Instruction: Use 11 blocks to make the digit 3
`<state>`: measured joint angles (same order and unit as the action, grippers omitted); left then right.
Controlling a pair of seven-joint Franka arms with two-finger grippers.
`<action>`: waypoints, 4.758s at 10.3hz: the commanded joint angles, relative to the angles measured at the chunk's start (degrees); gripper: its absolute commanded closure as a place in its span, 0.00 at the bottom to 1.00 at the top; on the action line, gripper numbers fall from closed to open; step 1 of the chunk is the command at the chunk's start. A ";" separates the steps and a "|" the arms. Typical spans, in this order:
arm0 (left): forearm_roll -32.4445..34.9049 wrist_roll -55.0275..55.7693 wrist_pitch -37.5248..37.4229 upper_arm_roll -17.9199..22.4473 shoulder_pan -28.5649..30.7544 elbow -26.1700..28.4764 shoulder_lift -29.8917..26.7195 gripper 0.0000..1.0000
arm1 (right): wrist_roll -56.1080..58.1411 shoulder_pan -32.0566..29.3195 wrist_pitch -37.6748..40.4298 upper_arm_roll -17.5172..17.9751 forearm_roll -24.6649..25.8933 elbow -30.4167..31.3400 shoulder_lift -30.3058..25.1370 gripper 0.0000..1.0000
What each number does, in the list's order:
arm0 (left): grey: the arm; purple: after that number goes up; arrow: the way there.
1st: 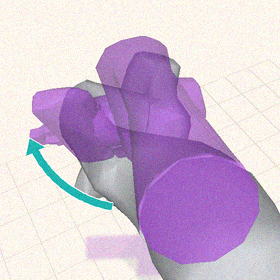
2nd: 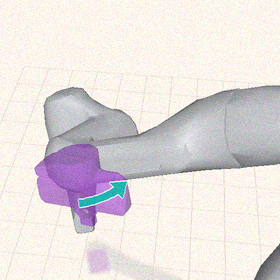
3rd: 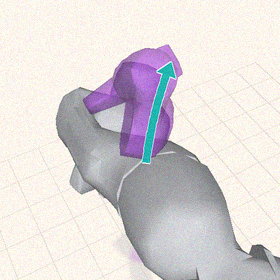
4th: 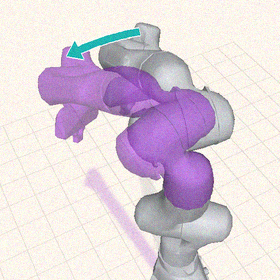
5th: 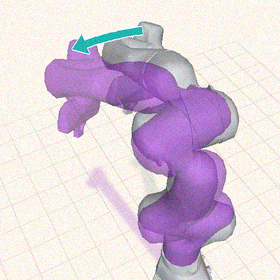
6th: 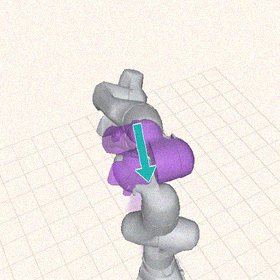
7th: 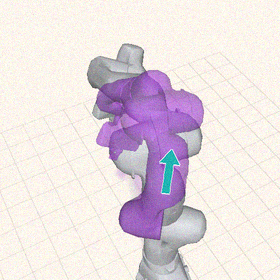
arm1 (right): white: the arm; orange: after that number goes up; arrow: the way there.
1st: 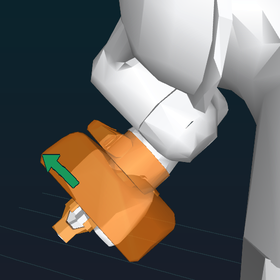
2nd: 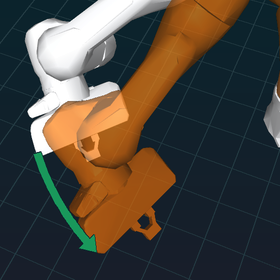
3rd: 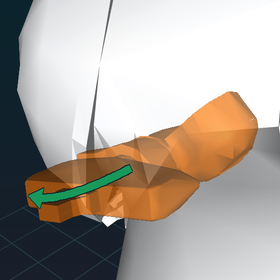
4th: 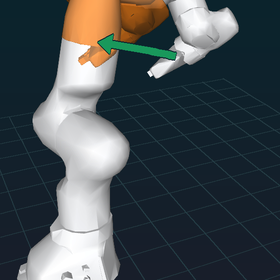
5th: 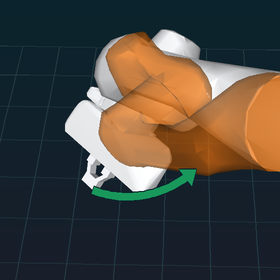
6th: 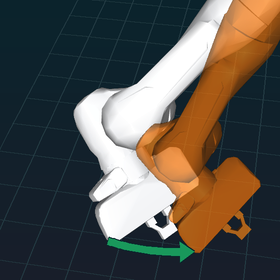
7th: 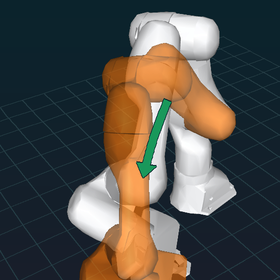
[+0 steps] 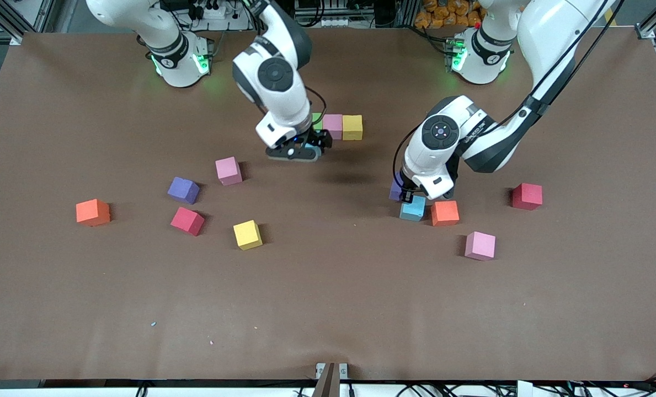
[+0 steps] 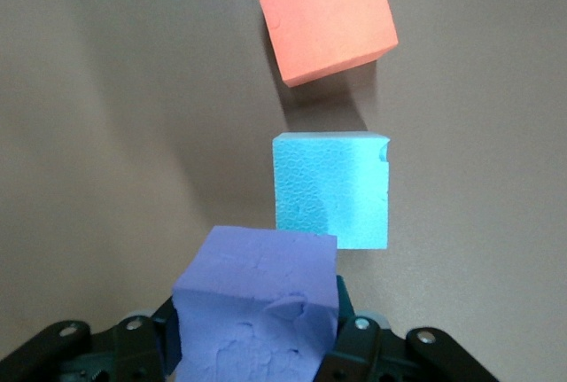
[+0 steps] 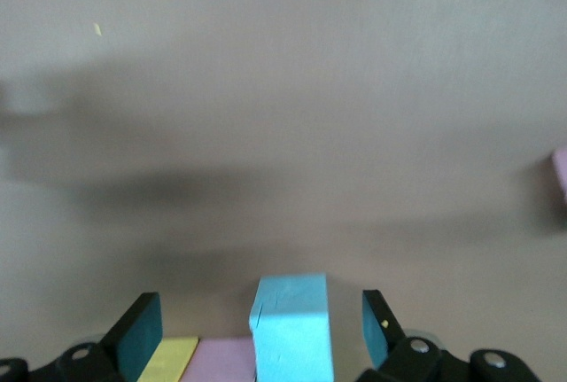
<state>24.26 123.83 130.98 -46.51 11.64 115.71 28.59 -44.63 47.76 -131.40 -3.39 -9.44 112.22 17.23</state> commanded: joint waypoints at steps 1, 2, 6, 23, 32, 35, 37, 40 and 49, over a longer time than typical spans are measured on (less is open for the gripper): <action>0.53 1.07 -1.61 -0.16 -0.47 -1.96 -0.03 1.00 | 9.69 -6.25 3.42 0.58 0.56 -4.18 1.83 0.00; 0.53 0.89 -1.61 -0.16 -0.47 -2.50 0.24 1.00 | 15.14 -9.24 4.82 0.58 0.56 -6.72 3.23 0.00; 0.53 1.07 -1.61 -0.16 -0.47 -2.59 1.29 1.00 | 31.59 -15.23 8.79 0.58 3.10 -18.41 12.19 0.00; 0.53 2.82 -1.61 -0.07 -0.47 -2.68 2.96 1.00 | 46.39 -21.58 -0.70 0.66 6.62 -21.78 25.04 0.93; 0.44 10.11 -1.61 -0.07 -1.17 -5.23 2.96 1.00 | 13.72 -6.20 6.95 1.28 5.83 -19.16 18.11 0.98; 0.53 13.54 -1.61 -0.07 -2.31 -4.62 3.05 1.00 | 7.64 -1.81 6.07 1.28 5.83 -13.97 15.38 0.98; 0.53 15.74 -1.26 -0.07 -2.93 -4.70 3.92 1.00 | 5.36 -0.39 -0.05 1.28 5.83 -8.89 13.89 0.98; 0.53 17.93 -0.38 -0.07 -3.98 -4.35 4.89 1.00 | 4.47 0.05 -5.17 2.07 5.74 -4.21 13.35 0.98; 0.53 22.77 7.00 -0.07 -7.50 -0.31 5.25 1.00 | 2.18 1.72 -8.96 2.51 5.30 0.64 11.86 0.98</action>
<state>24.26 144.90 136.37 -46.51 4.28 114.55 34.06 -41.64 49.17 -139.61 -0.91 -3.55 110.55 31.07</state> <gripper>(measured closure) 0.396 0.458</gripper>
